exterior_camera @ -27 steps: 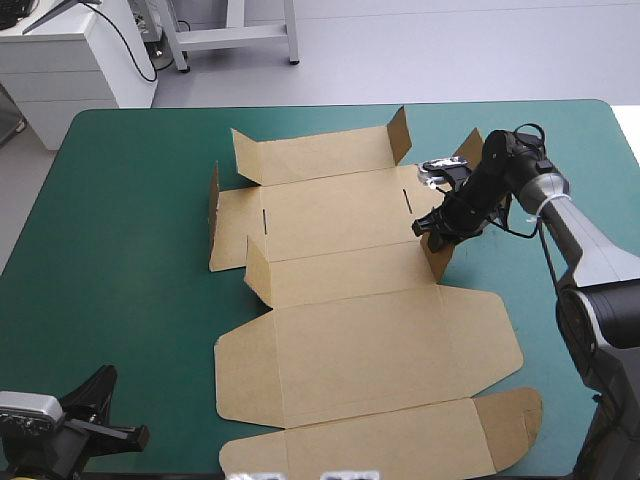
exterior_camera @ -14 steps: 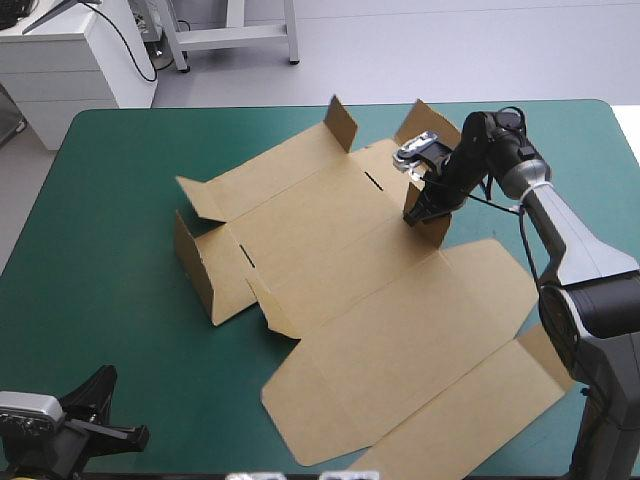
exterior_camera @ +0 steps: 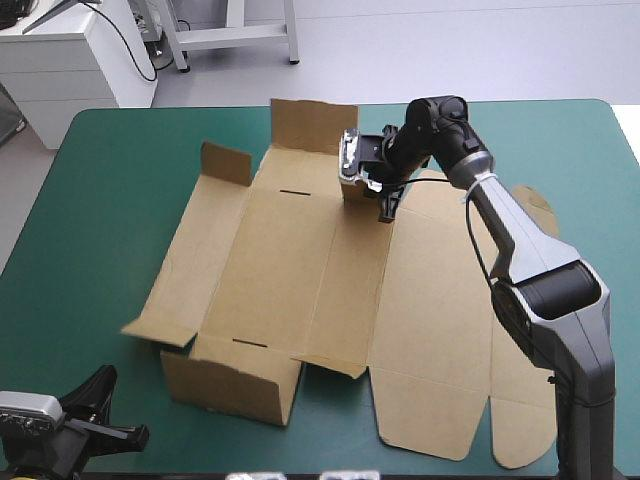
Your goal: Fold the box
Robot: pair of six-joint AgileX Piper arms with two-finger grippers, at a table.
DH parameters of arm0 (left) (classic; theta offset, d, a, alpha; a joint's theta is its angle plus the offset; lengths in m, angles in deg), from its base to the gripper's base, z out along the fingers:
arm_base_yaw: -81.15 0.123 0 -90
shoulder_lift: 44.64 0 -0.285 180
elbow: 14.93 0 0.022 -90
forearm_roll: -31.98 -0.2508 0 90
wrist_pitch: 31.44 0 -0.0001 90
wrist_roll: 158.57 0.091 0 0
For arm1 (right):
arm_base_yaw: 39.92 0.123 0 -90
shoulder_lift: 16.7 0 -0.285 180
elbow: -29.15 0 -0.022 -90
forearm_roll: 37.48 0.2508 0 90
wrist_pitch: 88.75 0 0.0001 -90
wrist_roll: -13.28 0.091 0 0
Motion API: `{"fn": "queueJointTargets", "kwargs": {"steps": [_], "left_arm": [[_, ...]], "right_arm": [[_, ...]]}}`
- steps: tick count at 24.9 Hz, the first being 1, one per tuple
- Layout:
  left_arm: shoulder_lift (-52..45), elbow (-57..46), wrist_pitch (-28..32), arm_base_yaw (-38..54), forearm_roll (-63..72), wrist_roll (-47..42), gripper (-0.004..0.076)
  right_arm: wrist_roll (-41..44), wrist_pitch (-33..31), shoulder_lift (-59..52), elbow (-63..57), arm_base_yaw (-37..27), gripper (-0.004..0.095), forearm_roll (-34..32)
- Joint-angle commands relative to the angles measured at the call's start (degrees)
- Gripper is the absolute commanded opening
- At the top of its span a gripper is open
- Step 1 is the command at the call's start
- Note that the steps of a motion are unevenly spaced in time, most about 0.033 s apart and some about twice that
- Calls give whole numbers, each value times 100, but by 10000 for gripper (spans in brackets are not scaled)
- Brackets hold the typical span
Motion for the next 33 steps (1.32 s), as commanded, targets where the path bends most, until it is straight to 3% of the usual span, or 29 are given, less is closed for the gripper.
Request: {"fn": "queueJointTargets", "kwargs": {"steps": [1, 5, 10, 13, 19, 22, 25, 29, 33], "left_arm": [[-20, 190, 443, -11, 21, 0, -8], [-20, 190, 451, -11, 21, 0, -8], [-20, 190, 451, -11, 21, 0, -8], [-20, 190, 451, -11, 32, 0, -8], [-20, 190, 451, -11, 43, 0, -8], [-20, 190, 478, -11, 43, 0, -8], [-20, 190, 566, -11, 112, 0, -8], [21, 190, 829, -11, 174, -59, -8], [345, 203, 624, -11, 122, -133, -8]], "right_arm": [[-507, 281, -295, 216, 200, -21, 162], [-450, 384, -137, 216, 296, -21, 137], [338, 496, 31, 216, 296, 3, -8], [631, 513, 41, 216, 296, 155, -236], [1153, 814, 4, 249, 296, 554, -789], [1742, 838, -67, 474, 296, 523, -1260], [2630, 788, -237, 840, 296, 377, -1981], [3779, 629, -590, 1149, 227, 8, -2625], [5427, 183, -957, 1177, -48, -1, -2583]]}}
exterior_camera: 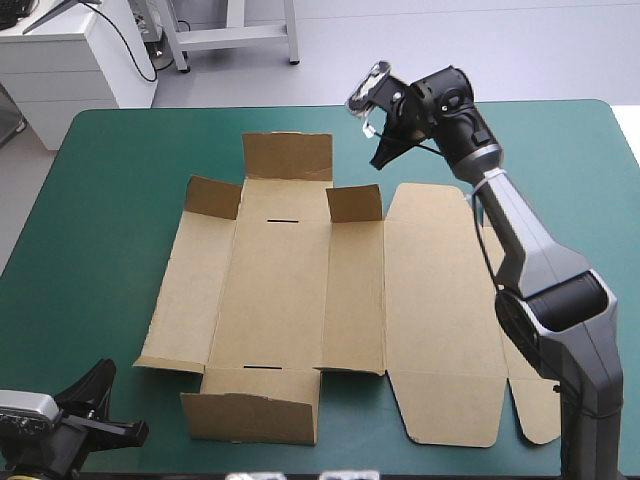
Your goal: Fold the box
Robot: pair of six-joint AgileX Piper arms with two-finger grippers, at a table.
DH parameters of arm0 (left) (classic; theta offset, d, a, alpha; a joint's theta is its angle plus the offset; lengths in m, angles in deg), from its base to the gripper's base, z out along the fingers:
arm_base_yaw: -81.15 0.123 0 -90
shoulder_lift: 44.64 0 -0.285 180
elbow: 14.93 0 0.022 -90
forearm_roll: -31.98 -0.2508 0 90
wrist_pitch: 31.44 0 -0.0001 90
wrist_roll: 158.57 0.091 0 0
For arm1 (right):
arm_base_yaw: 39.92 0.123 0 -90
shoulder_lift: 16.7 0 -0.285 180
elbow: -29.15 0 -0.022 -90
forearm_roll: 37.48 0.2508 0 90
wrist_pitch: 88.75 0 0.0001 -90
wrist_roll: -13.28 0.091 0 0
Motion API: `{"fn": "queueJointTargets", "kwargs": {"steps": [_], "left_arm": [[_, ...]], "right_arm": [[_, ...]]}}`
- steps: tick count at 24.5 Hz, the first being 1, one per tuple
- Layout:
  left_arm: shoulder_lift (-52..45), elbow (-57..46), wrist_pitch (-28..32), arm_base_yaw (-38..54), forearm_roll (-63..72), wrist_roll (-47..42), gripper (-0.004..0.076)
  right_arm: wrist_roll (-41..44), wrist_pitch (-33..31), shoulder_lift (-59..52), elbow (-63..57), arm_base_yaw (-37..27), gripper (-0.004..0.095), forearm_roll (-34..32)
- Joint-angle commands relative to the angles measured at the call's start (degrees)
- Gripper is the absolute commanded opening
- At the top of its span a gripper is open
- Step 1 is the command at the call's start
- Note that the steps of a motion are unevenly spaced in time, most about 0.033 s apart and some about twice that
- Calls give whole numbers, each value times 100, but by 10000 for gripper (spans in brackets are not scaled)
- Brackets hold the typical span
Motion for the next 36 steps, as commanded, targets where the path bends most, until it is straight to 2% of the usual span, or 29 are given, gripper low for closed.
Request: {"fn": "queueJointTargets", "kwargs": {"steps": [1, 8, 11, 16, 21, 25, 27, 29, 32, 33, 36], "left_arm": [[521, 304, 314, -11, 86, -360, -8], [1506, 1206, 225, -11, -88, -329, -8], [2564, 1901, 76, -11, -521, -217, -8], [3915, 2497, -54, -11, -867, 322, -8], [4893, 2582, -351, -11, -815, 236, -8], [6018, 2582, -774, 17, -787, 244, 18], [6379, 2582, -803, 220, -625, 361, 18], [6687, 2589, -819, 617, 15, 827, 18], [7173, 2589, -1110, 1518, 1665, 2040, 18], [7341, 2638, -1352, 1901, 2267, 2584, 18], [7773, 2922, -2070, 2498, 2894, 3185, 17]], "right_arm": [[1267, -420, -719, 155, -445, 0, -5], [1489, -420, -1383, -852, -1172, -2, 1255], [1409, -404, -2037, -2167, -1480, -2, 1335], [1359, 738, -3383, -4404, -1538, -2, 1379], [1344, 1625, -4297, -5886, -1538, -2, 1417], [1343, 1736, -4752, -6381, -1538, -2, 1547], [1217, 1748, -4934, -6511, -1538, -2, 1675], [1094, 1805, -5158, -6667, -1538, -2, 1835], [1093, 1819, -5472, -6859, -1538, -2, 1794], [1093, 1819, -5579, -6923, -1538, -2, 1750], [1093, 1819, -5867, -7112, -1538, -2, 1767]]}}
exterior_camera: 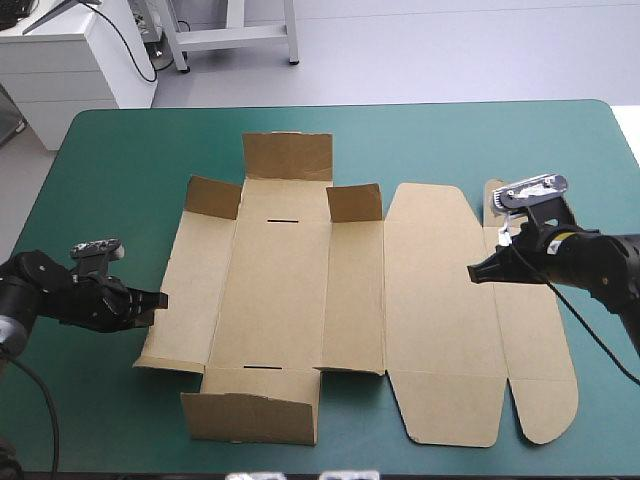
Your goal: Fold the box
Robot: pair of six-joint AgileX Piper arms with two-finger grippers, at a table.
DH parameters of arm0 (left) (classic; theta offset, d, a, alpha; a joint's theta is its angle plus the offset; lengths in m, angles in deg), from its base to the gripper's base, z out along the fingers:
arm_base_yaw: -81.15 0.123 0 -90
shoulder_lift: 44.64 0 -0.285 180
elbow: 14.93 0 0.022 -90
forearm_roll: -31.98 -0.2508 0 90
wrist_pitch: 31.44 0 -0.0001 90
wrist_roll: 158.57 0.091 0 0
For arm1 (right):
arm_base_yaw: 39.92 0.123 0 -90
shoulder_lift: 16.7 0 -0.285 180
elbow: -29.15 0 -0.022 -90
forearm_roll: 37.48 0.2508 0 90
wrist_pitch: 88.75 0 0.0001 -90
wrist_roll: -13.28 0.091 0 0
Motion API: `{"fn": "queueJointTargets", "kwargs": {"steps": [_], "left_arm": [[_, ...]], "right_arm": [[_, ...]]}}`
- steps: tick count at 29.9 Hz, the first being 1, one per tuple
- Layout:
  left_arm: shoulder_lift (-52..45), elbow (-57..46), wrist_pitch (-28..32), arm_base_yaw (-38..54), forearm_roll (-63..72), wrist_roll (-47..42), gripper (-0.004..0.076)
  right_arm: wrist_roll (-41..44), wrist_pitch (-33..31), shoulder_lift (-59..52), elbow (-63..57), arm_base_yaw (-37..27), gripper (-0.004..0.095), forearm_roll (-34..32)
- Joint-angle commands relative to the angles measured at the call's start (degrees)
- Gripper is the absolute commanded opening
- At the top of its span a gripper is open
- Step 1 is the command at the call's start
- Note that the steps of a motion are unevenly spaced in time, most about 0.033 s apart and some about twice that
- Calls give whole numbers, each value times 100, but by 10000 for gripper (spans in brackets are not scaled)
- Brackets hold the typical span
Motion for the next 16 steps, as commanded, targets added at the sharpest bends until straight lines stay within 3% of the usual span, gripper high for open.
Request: {"fn": "queueJointTargets", "kwargs": {"steps": [1, 6, 13, 16], "left_arm": [[301, 532, -675, 556, 930, 661, 15], [882, 1480, -1507, 580, 812, 702, 15], [1127, 1665, -1496, 580, 613, 891, 18], [1128, 1665, -1496, 580, 457, 891, 81]], "right_arm": [[-56, 284, -424, -82, -33, -2, 7], [-56, 272, -771, -520, -33, -2, 20], [102, 285, -1158, -1011, -33, -2, -222], [102, 309, -1257, -1082, -33, -2, -222]]}}
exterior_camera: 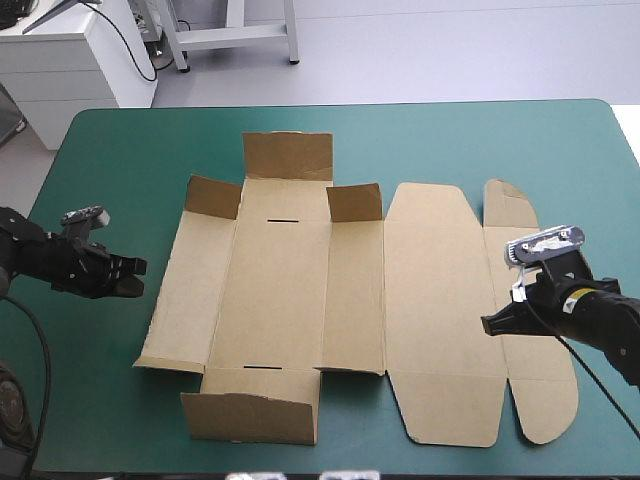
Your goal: Fold the box
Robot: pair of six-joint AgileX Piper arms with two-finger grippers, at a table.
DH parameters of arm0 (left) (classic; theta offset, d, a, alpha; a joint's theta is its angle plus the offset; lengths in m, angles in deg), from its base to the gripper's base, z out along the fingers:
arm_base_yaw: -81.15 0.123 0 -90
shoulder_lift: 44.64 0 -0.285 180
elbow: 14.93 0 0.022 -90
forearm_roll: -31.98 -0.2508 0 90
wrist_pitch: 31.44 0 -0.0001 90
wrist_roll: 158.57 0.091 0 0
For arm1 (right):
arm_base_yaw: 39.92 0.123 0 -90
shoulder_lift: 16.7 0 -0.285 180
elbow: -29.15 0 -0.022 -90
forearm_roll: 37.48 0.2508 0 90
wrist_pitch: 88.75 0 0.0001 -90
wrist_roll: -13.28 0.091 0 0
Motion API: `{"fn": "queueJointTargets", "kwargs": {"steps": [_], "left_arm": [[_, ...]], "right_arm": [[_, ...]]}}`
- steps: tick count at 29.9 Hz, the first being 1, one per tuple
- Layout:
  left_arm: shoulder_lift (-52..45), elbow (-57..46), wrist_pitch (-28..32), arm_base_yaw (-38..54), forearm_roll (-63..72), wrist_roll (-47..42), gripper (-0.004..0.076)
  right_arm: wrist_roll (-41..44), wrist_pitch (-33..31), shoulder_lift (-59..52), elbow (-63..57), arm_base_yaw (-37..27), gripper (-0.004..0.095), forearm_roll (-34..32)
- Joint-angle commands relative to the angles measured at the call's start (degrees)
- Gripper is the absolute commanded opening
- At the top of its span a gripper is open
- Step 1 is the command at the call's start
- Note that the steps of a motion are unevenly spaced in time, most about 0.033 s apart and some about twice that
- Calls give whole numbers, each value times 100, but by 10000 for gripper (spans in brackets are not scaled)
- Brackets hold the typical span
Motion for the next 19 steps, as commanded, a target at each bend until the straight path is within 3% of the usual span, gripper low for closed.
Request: {"fn": "queueJointTargets", "kwargs": {"steps": [1, 6, 8, 19], "left_arm": [[-167, 178, -499, 6, 170, 32, 123], [-104, 178, -379, 6, 592, 353, 423], [-42, 178, -294, -2, 592, 354, 507], [358, 44, -145, -338, 621, -34, 531]], "right_arm": [[-6, 307, -159, 83, -33, -2, -16], [-6, 268, -174, 83, -33, -2, -48], [-6, 266, -174, 83, -33, -2, -103], [-6, 266, -174, 83, -33, -2, -237]]}}
